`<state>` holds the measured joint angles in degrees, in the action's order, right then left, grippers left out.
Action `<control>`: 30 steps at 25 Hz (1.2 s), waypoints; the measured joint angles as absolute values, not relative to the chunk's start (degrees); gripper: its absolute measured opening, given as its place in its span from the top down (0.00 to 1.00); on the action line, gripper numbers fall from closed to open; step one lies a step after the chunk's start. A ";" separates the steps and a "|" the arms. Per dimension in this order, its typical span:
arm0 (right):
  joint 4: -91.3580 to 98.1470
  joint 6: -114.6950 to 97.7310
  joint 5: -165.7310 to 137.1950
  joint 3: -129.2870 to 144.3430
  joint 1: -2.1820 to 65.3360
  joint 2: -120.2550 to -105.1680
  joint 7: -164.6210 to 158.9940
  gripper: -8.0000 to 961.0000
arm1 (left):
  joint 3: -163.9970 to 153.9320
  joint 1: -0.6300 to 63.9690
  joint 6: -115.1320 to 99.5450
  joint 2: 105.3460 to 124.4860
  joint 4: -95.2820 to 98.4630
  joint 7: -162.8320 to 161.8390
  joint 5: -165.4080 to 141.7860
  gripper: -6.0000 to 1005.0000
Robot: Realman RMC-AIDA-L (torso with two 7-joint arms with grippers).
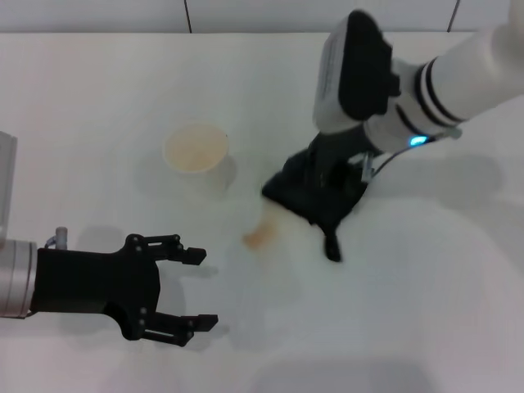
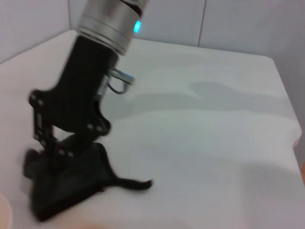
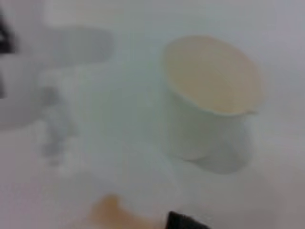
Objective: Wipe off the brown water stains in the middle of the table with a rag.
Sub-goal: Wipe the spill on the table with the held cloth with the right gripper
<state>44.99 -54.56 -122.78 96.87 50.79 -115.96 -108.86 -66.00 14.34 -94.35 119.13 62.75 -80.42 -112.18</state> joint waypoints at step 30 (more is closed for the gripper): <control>43.08 -46.55 -119.81 98.92 50.84 -115.54 -107.51 0.90 | -66.00 14.95 -92.50 119.02 62.76 -80.42 -112.06 0.12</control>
